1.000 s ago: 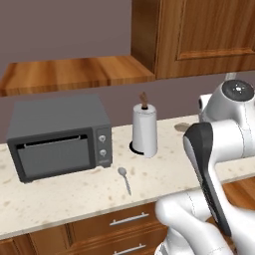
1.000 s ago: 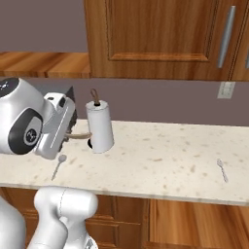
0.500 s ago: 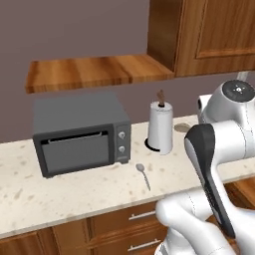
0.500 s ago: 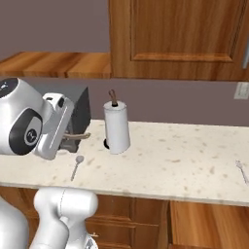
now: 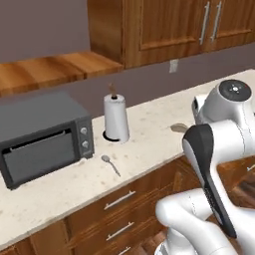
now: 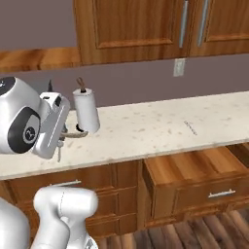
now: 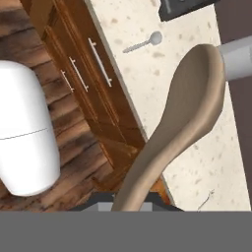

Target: Organize the utensils by type. Pick up the wooden spoons from the counter and place them in the open cabinet. Then pick up the metallic utensils from the counter and place them in the open drawer.

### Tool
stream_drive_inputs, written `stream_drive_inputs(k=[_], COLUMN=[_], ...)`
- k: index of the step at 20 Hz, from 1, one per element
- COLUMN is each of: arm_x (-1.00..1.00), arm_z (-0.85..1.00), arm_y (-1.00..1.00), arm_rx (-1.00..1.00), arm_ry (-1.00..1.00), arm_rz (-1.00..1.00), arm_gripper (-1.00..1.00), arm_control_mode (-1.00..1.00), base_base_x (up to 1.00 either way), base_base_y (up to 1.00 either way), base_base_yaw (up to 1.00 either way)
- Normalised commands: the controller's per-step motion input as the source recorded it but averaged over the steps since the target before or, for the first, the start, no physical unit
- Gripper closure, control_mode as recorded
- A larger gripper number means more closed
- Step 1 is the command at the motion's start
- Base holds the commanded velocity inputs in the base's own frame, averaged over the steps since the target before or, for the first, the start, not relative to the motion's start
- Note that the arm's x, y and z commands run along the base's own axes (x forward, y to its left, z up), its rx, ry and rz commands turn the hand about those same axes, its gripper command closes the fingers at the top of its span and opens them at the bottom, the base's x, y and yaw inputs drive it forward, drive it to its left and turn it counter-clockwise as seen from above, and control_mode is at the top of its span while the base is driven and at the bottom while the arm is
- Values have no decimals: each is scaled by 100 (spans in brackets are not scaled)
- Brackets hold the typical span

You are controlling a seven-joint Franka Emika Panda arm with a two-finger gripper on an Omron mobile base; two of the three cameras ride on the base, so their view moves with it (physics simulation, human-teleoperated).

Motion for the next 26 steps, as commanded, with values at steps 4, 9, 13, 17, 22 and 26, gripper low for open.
stream_drive_inputs(k=[4,9,13,17,22,26], arm_x=[0,0,0,0,0,0], arm_z=[0,0,0,0,0,0], arm_y=[0,0,0,0,0,0], arm_rx=[0,0,0,0,0,0], arm_ry=[0,0,0,0,0,0], arm_rz=[0,0,0,0,0,0], arm_gripper=[100,100,100,100,100,100], arm_control_mode=[100,100,100,100,100,100], base_base_x=[-18,-14,-4,1,17,41], base_base_y=[0,-11,-38,-63,-70,-70], base_base_yaw=[-99,-89,-80,-69,-47,-21])
